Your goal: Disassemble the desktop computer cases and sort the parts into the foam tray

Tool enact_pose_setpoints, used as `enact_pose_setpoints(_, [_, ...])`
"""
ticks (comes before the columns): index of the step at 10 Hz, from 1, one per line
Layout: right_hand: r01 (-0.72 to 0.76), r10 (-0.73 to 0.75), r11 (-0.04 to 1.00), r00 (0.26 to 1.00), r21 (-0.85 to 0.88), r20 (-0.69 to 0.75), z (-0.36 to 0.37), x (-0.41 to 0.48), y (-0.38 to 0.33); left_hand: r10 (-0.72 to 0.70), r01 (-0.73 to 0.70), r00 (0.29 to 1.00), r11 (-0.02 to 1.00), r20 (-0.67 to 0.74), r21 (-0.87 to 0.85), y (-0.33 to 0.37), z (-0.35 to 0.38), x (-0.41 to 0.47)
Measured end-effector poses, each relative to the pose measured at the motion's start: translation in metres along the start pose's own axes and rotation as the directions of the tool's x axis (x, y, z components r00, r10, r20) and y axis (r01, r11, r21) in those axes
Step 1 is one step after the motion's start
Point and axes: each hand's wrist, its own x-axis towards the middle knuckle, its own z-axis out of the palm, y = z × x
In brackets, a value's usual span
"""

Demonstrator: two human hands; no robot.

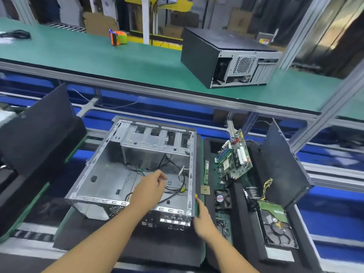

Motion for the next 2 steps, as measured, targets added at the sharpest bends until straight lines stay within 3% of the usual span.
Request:
enact_pose_setpoints(1, [-0.037,0.036,0.999,0.999,0.027,0.028,-0.002,-0.007,-0.004,-0.035,0.038,0.999,0.985,0.020,-0.171,0.005,-0.009,0.002])
enact_pose_setpoints(2, [-0.060,0.065,0.994,0.996,0.090,-0.056,-0.002,-0.014,-0.008,-0.034,0.037,0.999,0.953,0.016,-0.299,0.004,-0.024,0.000])
